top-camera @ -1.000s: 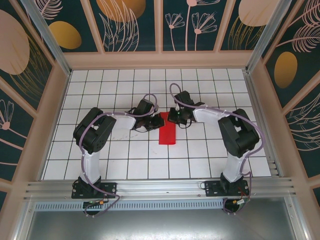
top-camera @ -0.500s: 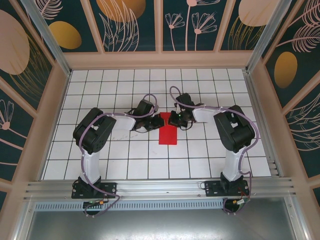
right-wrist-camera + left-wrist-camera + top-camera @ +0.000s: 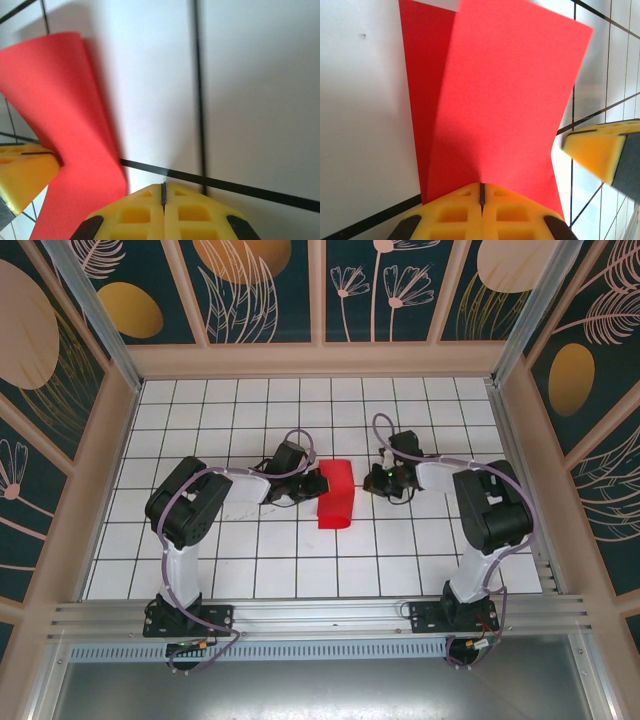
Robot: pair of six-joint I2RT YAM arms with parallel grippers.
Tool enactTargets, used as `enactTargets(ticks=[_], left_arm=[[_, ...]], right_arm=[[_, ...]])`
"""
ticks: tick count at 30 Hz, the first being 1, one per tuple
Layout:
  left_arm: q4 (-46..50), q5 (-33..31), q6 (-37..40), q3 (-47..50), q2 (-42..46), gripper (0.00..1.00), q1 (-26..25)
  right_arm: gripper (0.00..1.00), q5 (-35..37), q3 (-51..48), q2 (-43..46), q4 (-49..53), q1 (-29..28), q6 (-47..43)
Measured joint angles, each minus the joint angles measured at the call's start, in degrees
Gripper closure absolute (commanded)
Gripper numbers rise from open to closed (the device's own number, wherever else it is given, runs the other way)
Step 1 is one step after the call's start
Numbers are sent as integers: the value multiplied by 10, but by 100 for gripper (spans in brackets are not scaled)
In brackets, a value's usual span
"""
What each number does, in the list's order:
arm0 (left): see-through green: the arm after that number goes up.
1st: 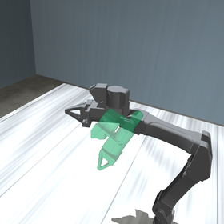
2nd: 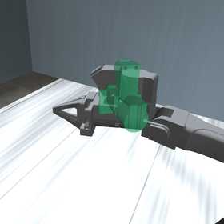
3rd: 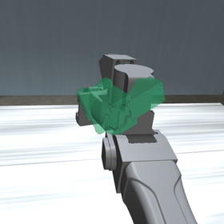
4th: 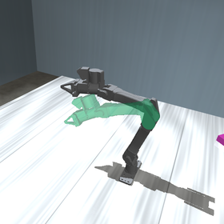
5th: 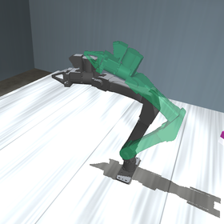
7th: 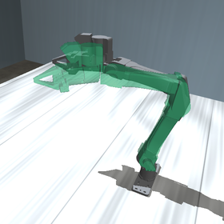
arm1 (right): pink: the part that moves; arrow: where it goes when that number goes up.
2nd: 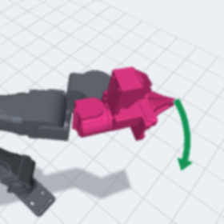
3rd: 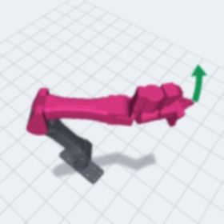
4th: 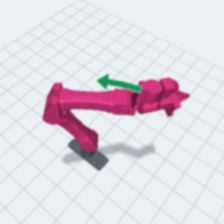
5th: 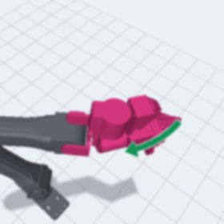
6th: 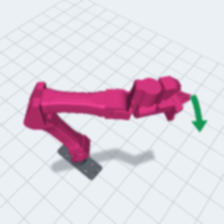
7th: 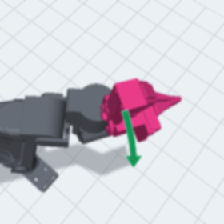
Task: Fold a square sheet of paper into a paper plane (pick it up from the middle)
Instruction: Fold the square sheet of paper in half at the center of the table.
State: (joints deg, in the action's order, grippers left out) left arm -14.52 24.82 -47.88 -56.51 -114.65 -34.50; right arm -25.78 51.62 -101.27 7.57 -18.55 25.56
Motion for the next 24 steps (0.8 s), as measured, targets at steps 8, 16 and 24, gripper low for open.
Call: enactTargets(ticks=[8, 16, 24], left_arm=[[2, 0, 0, -1, 0, 100, 0], [8, 0, 0, -5, 0, 100, 0], [8, 0, 2, -4, 0, 100, 0]], right_arm=[[100, -14, 32, 20, -23, -33, 5], [100, -47, 73, -68, -59, -60, 11], [100, -75, 36, -81, -100, -14, 20]])
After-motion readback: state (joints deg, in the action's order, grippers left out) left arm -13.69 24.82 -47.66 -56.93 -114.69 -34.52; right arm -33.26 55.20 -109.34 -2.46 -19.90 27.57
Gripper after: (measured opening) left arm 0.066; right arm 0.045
